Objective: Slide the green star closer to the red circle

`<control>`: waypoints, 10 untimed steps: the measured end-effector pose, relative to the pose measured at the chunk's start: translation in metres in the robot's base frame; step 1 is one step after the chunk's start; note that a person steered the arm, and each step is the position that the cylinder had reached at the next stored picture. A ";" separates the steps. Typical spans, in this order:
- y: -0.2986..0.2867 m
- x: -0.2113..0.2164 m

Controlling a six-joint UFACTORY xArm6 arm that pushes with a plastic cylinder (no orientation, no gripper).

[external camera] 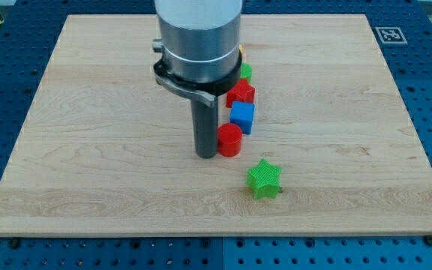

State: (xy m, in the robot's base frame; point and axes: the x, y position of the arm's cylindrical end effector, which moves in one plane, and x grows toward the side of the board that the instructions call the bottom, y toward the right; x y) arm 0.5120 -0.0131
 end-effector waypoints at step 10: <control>0.081 0.085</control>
State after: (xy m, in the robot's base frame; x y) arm 0.5970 0.0683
